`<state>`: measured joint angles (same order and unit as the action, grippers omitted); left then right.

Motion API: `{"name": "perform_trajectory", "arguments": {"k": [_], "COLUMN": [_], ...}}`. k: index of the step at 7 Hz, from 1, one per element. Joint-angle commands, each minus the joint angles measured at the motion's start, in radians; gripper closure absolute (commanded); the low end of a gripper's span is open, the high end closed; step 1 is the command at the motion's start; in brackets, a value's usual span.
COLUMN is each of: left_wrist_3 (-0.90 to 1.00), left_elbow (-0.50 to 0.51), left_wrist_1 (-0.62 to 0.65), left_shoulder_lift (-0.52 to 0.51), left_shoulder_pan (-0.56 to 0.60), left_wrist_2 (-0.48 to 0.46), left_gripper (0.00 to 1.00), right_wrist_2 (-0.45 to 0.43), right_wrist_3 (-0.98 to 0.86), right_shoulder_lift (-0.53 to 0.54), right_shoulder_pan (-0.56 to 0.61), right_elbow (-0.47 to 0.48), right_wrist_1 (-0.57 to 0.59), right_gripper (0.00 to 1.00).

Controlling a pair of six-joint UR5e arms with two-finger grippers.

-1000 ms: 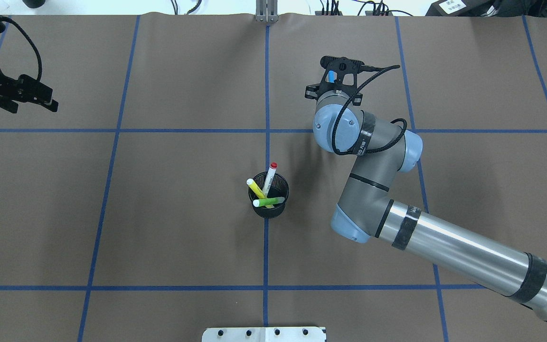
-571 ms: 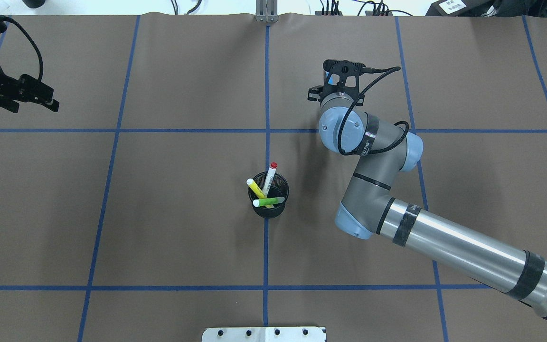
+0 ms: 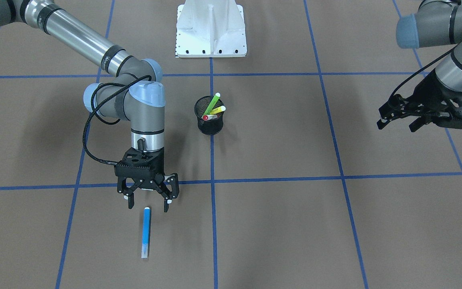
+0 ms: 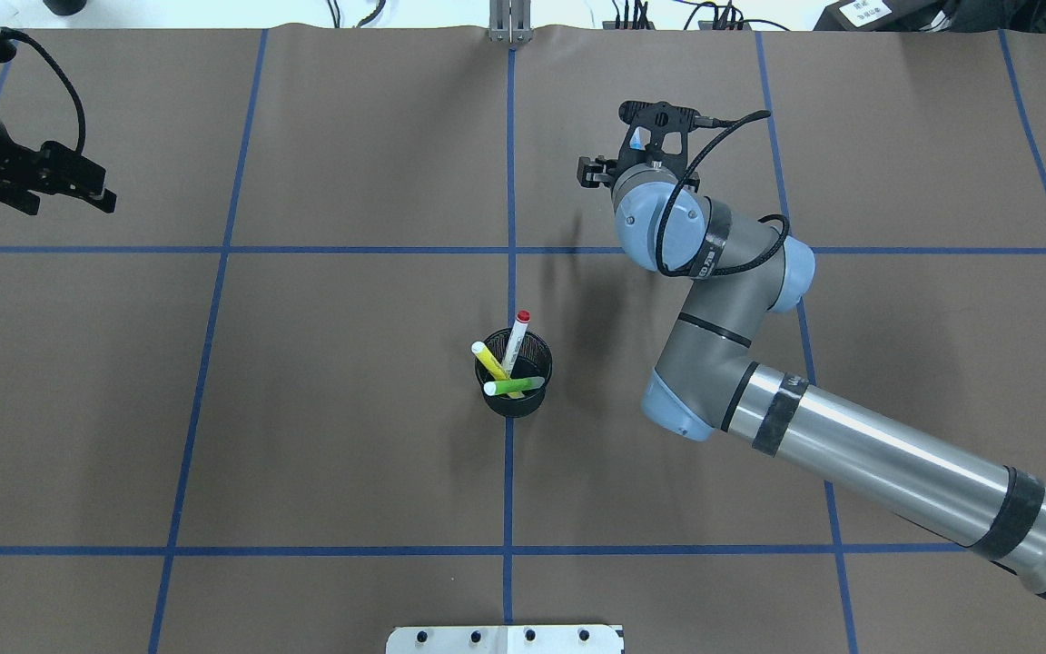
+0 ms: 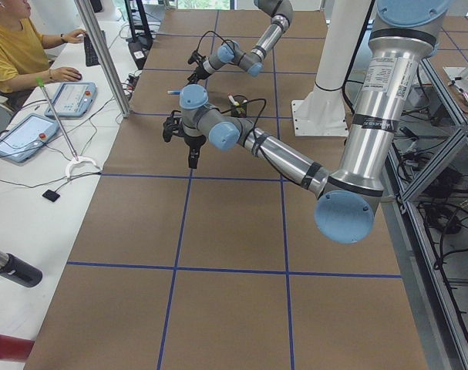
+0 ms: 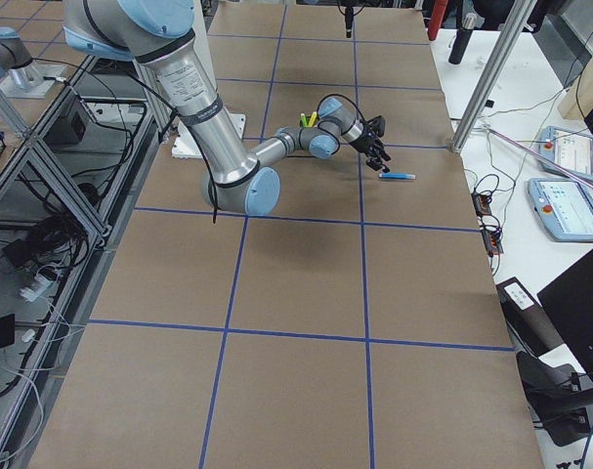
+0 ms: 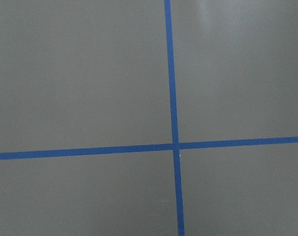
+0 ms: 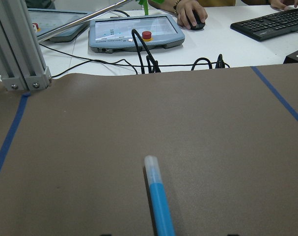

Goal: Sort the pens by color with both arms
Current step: 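Lay the blue highlighter beyond the cup while the left arm reaches over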

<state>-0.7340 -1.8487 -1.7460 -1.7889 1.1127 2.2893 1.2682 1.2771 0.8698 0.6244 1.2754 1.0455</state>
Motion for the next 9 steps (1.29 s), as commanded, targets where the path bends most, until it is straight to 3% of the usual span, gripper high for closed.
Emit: {"name": "perform_trajectory", "arguments": {"k": [1, 3, 5, 6, 9], "left_wrist_3": [-0.089, -0.247, -0.351, -0.414, -0.470], "left_elbow": [0.000, -0.001, -0.003, -0.001, 0.016], "left_wrist_1": [0.005, 0.064, 0.271, 0.337, 0.564], "left_shoulder_lift": [-0.042, -0.143, -0.318, -0.393, -0.570], "left_shoulder_pan": [-0.026, -0.103, -0.195, -0.246, -0.375], "left_wrist_2": [0.003, -0.001, -0.004, -0.010, -0.141], "left_gripper": [0.00, 0.00, 0.00, 0.00, 0.00], "right_wrist_2": [0.258, 0.530, 0.719, 0.794, 0.947], "right_wrist_3": [-0.005, -0.048, -0.077, -0.099, -0.246], "right_shoulder_lift": [0.001, 0.005, 0.015, 0.035, 0.124], "right_shoulder_pan": [0.082, 0.171, 0.236, 0.259, 0.330], "right_elbow": [0.030, 0.108, 0.166, 0.183, 0.219], "right_wrist_1": [0.013, 0.165, 0.264, 0.266, 0.271], "right_gripper": [0.01, 0.01, 0.01, 0.01, 0.01]}}
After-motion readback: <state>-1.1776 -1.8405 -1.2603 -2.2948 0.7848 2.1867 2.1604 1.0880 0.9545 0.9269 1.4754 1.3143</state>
